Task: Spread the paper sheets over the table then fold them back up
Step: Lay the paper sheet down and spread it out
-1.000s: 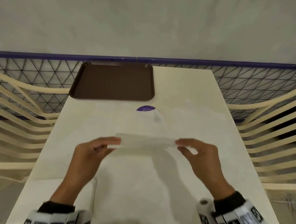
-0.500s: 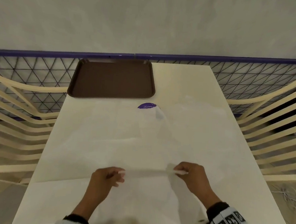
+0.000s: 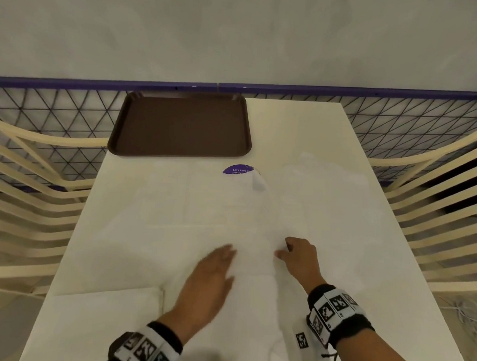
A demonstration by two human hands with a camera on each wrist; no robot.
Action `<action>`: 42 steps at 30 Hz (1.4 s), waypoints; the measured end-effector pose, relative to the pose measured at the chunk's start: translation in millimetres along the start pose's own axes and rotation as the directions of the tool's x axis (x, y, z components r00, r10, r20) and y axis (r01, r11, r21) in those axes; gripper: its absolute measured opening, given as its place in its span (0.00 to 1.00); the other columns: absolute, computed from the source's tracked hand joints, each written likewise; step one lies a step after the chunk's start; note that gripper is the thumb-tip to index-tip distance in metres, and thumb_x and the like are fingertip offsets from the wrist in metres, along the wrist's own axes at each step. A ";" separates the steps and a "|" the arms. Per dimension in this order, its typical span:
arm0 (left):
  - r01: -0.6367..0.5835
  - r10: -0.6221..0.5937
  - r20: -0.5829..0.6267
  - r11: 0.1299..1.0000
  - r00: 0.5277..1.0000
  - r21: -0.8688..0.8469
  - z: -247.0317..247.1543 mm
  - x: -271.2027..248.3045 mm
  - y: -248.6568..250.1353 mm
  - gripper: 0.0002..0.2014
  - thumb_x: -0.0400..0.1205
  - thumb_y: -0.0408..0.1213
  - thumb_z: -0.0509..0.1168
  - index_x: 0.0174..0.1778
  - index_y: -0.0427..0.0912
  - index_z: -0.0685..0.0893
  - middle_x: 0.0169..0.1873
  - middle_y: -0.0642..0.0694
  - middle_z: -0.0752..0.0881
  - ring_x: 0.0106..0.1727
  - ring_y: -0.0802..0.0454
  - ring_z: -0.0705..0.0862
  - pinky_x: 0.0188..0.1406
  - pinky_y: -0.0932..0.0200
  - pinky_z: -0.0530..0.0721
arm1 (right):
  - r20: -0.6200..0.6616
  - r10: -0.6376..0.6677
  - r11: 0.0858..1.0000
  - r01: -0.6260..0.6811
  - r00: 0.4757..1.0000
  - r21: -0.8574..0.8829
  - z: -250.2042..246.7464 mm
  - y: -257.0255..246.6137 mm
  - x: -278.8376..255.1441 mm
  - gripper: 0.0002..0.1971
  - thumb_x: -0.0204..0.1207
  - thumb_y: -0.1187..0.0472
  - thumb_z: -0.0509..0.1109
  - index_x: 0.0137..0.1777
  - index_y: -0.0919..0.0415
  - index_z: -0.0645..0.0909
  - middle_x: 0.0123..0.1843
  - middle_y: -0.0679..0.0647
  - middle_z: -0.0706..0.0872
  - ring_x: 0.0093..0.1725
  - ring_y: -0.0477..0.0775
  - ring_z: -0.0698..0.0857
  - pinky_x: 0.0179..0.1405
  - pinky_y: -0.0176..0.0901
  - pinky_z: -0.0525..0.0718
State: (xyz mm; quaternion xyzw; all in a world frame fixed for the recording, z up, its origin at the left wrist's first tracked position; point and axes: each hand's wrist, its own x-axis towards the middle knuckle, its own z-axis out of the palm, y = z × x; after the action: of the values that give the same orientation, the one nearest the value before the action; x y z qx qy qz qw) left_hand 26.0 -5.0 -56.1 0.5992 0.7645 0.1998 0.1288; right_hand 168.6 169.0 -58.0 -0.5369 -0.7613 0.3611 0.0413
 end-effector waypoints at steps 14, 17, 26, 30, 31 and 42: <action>-0.072 -0.026 0.600 0.988 0.800 0.139 24.1 -1.1 13.1 0.54 0.59 0.68 0.15 0.80 0.41 0.34 0.72 0.50 0.25 0.77 0.53 0.27 0.78 0.55 0.33 | -0.192 -0.228 0.961 0.189 0.954 -0.203 6.3 -3.2 -25.6 0.21 0.74 0.65 0.69 0.68 0.61 0.75 0.64 0.57 0.79 0.63 0.58 0.75 0.63 0.44 0.75; -0.039 -0.053 0.612 0.990 0.789 0.137 21.7 -0.7 13.5 0.38 0.80 0.63 0.32 0.81 0.41 0.35 0.72 0.51 0.26 0.80 0.51 0.30 0.80 0.55 0.35 | -0.026 -0.479 0.858 0.461 0.878 -0.227 23.5 -18.3 -57.7 0.25 0.84 0.50 0.51 0.75 0.64 0.69 0.76 0.57 0.72 0.77 0.54 0.67 0.76 0.46 0.59; -0.036 -0.006 0.587 0.998 0.810 0.060 24.5 -4.3 1.2 0.60 0.53 0.77 0.15 0.79 0.44 0.32 0.74 0.53 0.26 0.74 0.53 0.25 0.75 0.60 0.32 | 0.496 -0.281 0.810 0.480 0.821 -0.336 37.2 12.8 -68.0 0.56 0.55 0.27 0.12 0.82 0.58 0.36 0.77 0.45 0.28 0.76 0.43 0.29 0.77 0.46 0.32; 0.038 -0.109 0.568 0.990 0.816 0.136 15.1 -18.3 -17.7 0.57 0.52 0.78 0.12 0.73 0.42 0.27 0.72 0.50 0.24 0.75 0.50 0.27 0.75 0.59 0.34 | 0.450 -0.208 0.801 0.415 0.869 -0.432 10.9 38.9 -67.9 0.61 0.46 0.27 0.04 0.81 0.58 0.33 0.77 0.46 0.26 0.75 0.43 0.28 0.76 0.46 0.32; 0.061 -0.155 0.539 0.980 0.828 0.188 11.1 -23.1 -24.8 0.56 0.59 0.77 0.14 0.76 0.39 0.33 0.74 0.48 0.28 0.79 0.50 0.33 0.77 0.59 0.41 | 0.434 -0.193 0.806 0.395 0.880 -0.442 6.5 44.1 -68.1 0.61 0.46 0.28 0.04 0.81 0.57 0.33 0.77 0.46 0.26 0.76 0.43 0.28 0.76 0.46 0.31; -0.011 -0.054 0.148 0.913 0.988 0.409 -17.5 31.7 -28.4 0.20 0.57 0.48 0.83 0.38 0.41 0.90 0.34 0.45 0.89 0.35 0.45 0.88 0.50 0.50 0.81 | 0.405 -0.148 0.840 0.331 0.902 -0.430 3.2 51.3 -64.0 0.58 0.57 0.30 0.07 0.82 0.57 0.49 0.79 0.44 0.40 0.81 0.48 0.44 0.75 0.49 0.40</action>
State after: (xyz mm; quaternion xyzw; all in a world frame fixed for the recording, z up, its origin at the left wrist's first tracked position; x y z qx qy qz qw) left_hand -14.1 17.3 -52.4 0.6181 0.7835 -0.0131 0.0624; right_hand 234.5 121.6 -70.0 -0.3542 -0.8840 0.2400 -0.1884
